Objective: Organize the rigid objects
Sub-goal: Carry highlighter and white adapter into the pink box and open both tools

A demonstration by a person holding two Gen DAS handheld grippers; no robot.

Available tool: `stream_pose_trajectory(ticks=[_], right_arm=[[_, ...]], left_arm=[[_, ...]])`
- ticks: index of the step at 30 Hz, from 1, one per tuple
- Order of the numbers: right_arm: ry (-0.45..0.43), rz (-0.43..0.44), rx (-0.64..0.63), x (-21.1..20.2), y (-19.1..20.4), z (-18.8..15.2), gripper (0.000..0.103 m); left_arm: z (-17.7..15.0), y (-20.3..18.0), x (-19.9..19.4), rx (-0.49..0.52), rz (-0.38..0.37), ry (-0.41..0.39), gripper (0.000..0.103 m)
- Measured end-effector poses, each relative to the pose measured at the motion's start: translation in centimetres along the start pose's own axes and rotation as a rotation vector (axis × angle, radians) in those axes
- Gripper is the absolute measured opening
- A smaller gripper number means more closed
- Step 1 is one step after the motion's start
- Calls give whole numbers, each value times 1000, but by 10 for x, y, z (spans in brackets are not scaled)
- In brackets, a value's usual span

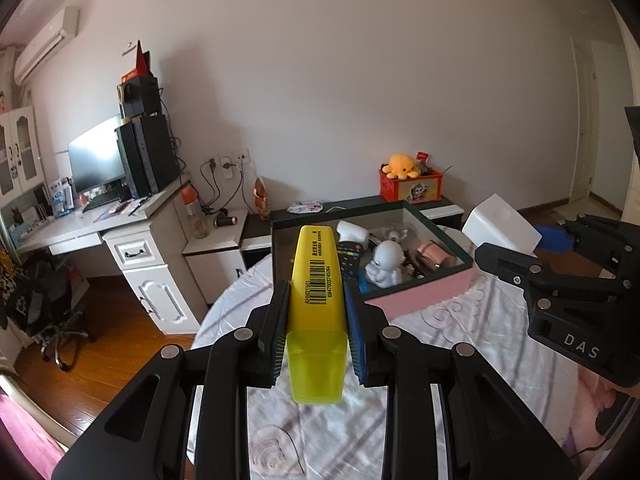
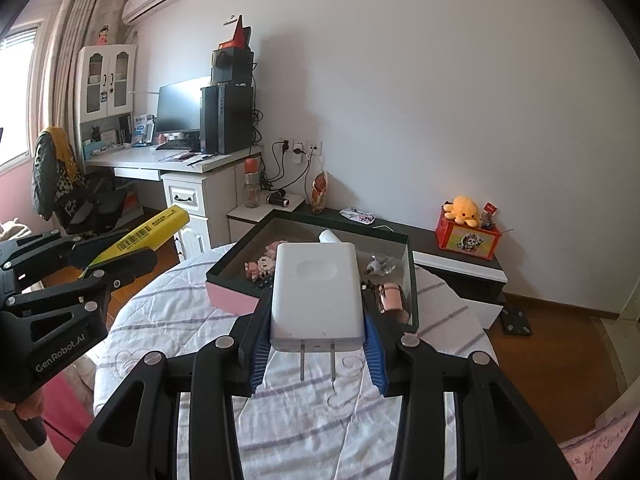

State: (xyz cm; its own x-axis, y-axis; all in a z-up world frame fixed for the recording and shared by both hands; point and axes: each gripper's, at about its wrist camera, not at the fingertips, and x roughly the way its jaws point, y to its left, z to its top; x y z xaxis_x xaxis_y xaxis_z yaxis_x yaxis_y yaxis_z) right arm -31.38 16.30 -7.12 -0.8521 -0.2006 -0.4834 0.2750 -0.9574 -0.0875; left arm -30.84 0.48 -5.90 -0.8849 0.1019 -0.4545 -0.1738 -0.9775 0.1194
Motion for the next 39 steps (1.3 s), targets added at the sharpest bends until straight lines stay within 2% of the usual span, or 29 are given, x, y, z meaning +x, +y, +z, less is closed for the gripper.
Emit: stream_pose_trajectory(ticks=[6,10,17,24,28,33,37,39], right_arm=[[4,1,-26,27,-5,14,41],[25,-2,-29,57,-14,27,41],[103,-5,-17,118,-35,32,41],[234,7,-7,180,-48,17,41],[242,47,24,191,-52,12,41],[235,15,12,194,-52,15,41],[237,26,16,199,-51,20,42],[234,20,4,198,-48,21,46]], left_arm=[[24,-1,34,19,-2,-4,27],[40,-5,71,36,-19,19,27],[49,-6,154,28,-90,128,27],[29,-21,220,49,-97,268,27],[19,-24,237,57,-91,301,27],[19,-26,243,54,-81,301,27],[20,-27,244,55,-74,295,29],[19,-28,241,55,-70,296,30]])
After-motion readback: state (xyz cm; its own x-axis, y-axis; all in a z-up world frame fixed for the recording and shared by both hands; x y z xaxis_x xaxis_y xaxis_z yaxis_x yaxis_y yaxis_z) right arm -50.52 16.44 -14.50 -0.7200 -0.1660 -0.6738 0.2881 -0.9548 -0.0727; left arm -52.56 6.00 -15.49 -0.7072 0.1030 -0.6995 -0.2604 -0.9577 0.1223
